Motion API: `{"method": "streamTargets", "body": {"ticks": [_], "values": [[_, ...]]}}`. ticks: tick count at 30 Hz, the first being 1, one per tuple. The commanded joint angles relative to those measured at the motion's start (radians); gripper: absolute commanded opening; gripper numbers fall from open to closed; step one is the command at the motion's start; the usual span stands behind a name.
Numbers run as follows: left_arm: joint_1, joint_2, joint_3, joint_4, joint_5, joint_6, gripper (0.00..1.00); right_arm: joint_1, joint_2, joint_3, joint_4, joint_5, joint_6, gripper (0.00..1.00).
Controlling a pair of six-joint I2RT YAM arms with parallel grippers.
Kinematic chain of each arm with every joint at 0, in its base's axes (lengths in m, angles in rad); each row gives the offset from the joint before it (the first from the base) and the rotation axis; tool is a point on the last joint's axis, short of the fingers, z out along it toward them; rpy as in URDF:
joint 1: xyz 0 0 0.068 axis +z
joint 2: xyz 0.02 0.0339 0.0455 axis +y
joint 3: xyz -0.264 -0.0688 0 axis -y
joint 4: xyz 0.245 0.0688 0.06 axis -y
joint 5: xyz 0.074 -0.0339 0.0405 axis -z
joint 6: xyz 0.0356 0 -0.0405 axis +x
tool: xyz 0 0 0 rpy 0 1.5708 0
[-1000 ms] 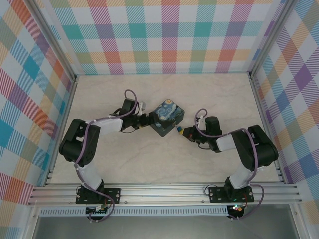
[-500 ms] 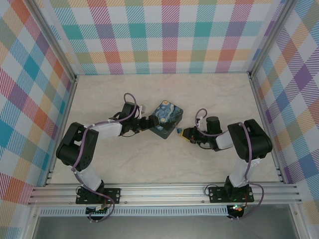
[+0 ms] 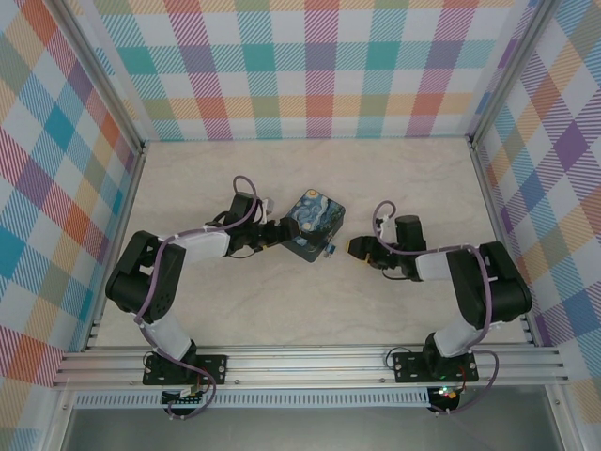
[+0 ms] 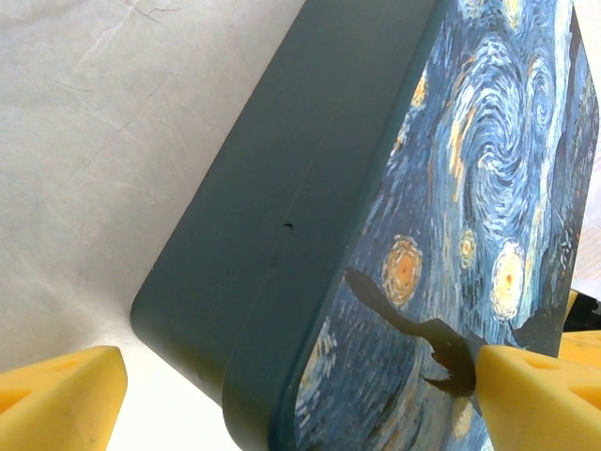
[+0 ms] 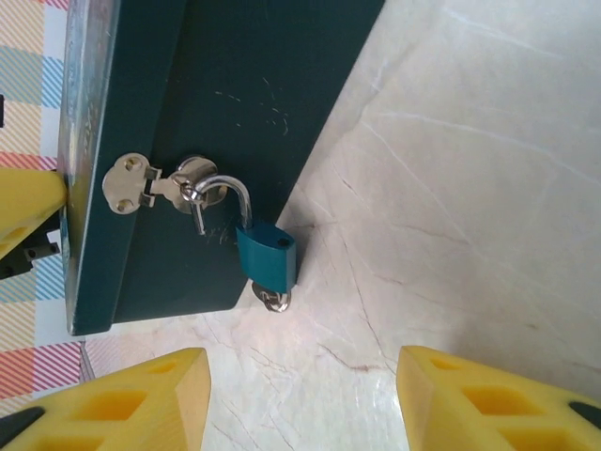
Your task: Unlock a padlock with a key
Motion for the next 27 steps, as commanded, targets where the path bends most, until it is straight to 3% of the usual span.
{"method": "streamTargets", "body": {"ticks": [1,8,27], "values": [[-0.003,0.006,-0.035,-0.071,-0.071,-0.015,0.92,-0.001,0.056,0.031,0.077,-0.040,0.002,0.52],[-0.005,0.012,-0.044,-0.054,-0.066,-0.025,0.90,0.030,0.178,0.052,0.293,-0.089,0.107,0.50],[-0.006,0.022,-0.047,-0.030,-0.064,-0.052,0.82,0.057,0.366,0.077,0.558,-0.145,0.208,0.44]]}}
